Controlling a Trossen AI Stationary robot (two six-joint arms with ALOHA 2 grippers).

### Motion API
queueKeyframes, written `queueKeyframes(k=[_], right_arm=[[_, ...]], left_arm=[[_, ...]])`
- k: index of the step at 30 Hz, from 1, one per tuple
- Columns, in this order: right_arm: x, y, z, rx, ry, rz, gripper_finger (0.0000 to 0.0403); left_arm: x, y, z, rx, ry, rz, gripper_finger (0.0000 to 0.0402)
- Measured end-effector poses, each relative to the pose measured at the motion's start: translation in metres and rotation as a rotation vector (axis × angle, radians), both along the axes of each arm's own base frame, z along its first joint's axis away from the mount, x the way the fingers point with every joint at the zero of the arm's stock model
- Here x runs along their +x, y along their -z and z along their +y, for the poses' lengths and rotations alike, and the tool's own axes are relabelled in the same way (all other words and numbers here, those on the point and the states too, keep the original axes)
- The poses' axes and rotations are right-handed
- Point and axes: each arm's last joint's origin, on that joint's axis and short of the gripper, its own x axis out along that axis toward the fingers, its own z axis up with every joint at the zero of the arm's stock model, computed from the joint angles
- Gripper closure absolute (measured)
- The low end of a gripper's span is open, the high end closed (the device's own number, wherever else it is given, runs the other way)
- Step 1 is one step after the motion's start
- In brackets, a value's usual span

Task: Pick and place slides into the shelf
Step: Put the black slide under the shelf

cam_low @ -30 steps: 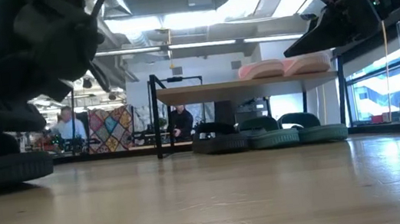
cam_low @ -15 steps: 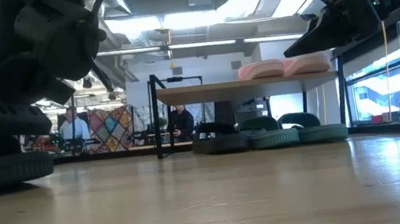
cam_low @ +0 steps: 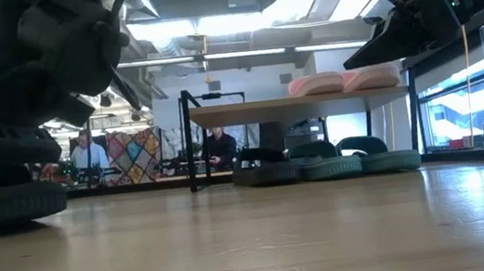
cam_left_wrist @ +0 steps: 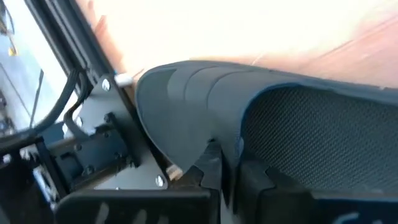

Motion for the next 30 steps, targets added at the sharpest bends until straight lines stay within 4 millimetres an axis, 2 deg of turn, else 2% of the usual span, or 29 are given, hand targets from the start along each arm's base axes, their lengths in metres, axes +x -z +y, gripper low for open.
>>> queueKeyframes(k=[3, 6, 14, 19, 25, 30], right_arm=[[0.000, 0.000, 0.000, -0.001, 0.000, 0.000, 0.0219], [0.000, 0.000, 0.000, 0.001, 0.001, -0.001, 0.0219], [0.001, -0.002, 0.000, -0.002, -0.001, -0.020, 0.0219], [0.001, -0.002, 0.000, 0.001, 0.000, -0.025, 0.0219], [0.001, -0.002, 0.000, 0.030, 0.011, -0.032, 0.0219], [0.001, -0.002, 0.000, 0.031, 0.011, -0.032, 0.0219]], left_arm=[[0.003, -0.001, 0.001, 0.024, 0.040, -0.028, 0.0394], [0.018, -0.010, 0.004, 0.078, 0.109, -0.112, 0.0395], [0.075, -0.055, 0.029, 0.080, 0.527, -0.277, 0.0399], [0.111, -0.074, 0.048, 0.045, 0.752, -0.458, 0.0399], [0.122, -0.073, 0.079, 0.076, 0.790, -0.476, 0.0400], [0.126, -0.059, 0.099, 0.079, 0.781, -0.414, 0.0400]])
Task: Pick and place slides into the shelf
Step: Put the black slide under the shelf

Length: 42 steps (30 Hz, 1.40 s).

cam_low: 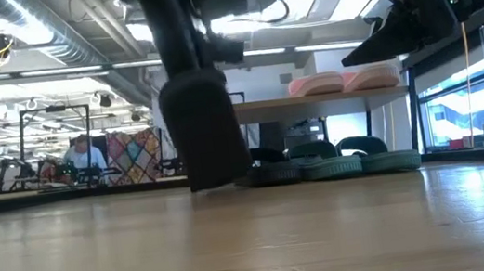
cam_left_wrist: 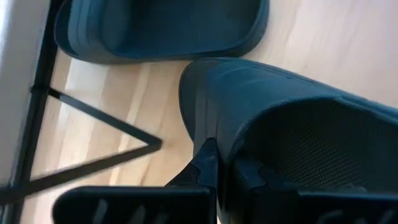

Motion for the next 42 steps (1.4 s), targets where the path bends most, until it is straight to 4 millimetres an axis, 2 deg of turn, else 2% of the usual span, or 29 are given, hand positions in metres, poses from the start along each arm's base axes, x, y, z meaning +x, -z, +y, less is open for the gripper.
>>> queueKeyframes(k=[9, 14, 17, 26, 37, 42], right_arm=[[0.000, 0.000, 0.000, -0.002, 0.000, 0.002, 0.0219], [0.000, 0.000, 0.000, -0.004, 0.004, 0.001, 0.0219], [0.000, 0.000, 0.000, -0.005, 0.005, 0.002, 0.0219], [0.000, 0.000, 0.000, -0.004, 0.006, 0.001, 0.0219], [0.000, 0.000, 0.000, -0.004, 0.006, 0.002, 0.0219], [0.000, 0.000, 0.000, -0.004, 0.006, 0.002, 0.0219]], left_arm=[[0.019, 0.029, 0.004, 0.003, 0.042, 0.007, 0.0400], [0.021, 0.030, 0.006, 0.083, 0.018, -0.002, 0.0400], [0.020, 0.032, 0.014, 0.140, -0.019, 0.007, 0.0400], [0.020, 0.031, 0.034, 0.171, -0.065, -0.008, 0.0400], [0.020, 0.030, 0.040, 0.186, -0.071, -0.009, 0.0399], [0.024, 0.029, 0.040, 0.190, -0.074, -0.054, 0.0365]])
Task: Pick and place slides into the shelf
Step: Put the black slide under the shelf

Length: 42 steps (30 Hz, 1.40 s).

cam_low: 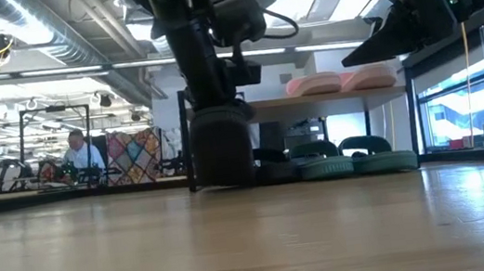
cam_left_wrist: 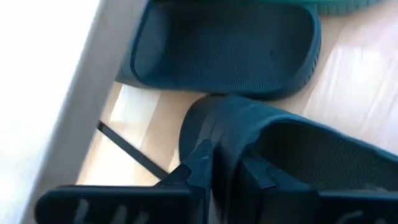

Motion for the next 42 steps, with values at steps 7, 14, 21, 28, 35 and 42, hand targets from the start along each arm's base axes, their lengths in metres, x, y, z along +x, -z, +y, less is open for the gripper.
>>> queueKeyframes(k=[7, 14, 21, 28, 35, 42], right_arm=[[0.0000, 0.0000, 0.0000, 0.000, 0.000, 0.000, 0.0219], [0.0000, 0.0001, 0.0000, 0.002, 0.001, 0.000, 0.0219], [0.0000, 0.0001, 0.0000, 0.001, 0.001, 0.001, 0.0219], [-0.0001, 0.0001, 0.0000, 0.001, 0.001, 0.001, 0.0219], [-0.0001, 0.0001, 0.0000, 0.000, 0.000, 0.002, 0.0219], [-0.0001, 0.0001, 0.0000, 0.000, 0.000, 0.002, 0.0219]], left_arm=[[0.0035, -0.0013, -0.0008, 0.006, 0.002, -0.039, 0.0333], [0.0036, -0.0003, 0.0015, -0.073, 0.023, -0.052, 0.0295], [0.0037, -0.0002, 0.0022, -0.090, 0.026, -0.056, 0.0254], [0.0029, 0.0001, 0.0019, -0.089, 0.031, -0.041, 0.0254], [-0.0015, 0.0018, 0.0013, -0.065, 0.133, 0.086, 0.0255], [-0.0028, 0.0021, 0.0033, -0.033, 0.233, 0.173, 0.0255]])
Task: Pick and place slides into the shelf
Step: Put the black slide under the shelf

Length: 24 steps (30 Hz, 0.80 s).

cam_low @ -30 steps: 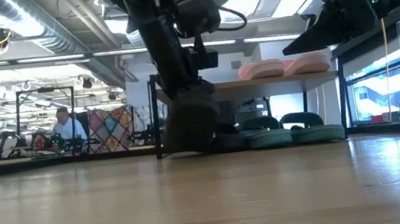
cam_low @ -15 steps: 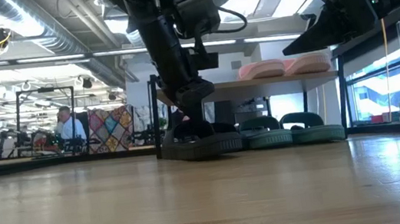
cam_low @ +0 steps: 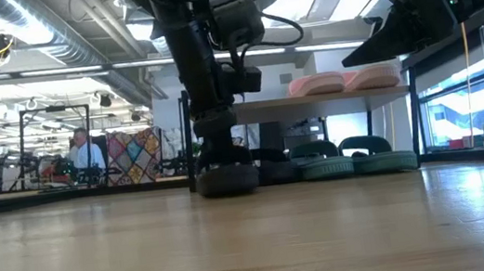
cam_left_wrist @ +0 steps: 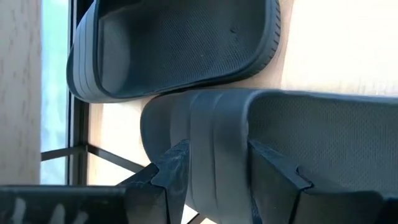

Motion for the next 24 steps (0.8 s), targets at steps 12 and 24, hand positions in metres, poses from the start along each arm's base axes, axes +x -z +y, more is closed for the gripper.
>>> queueKeyframes(k=[12, 24], right_arm=[[0.000, 0.000, 0.000, 0.023, 0.008, -0.006, 0.0219], [0.000, 0.000, 0.000, 0.023, 0.008, -0.006, 0.0219]], left_arm=[[0.001, 0.001, -0.004, -0.139, 0.043, -0.029, 0.0255], [0.002, 0.000, -0.013, -0.122, 0.015, -0.043, 0.0255]])
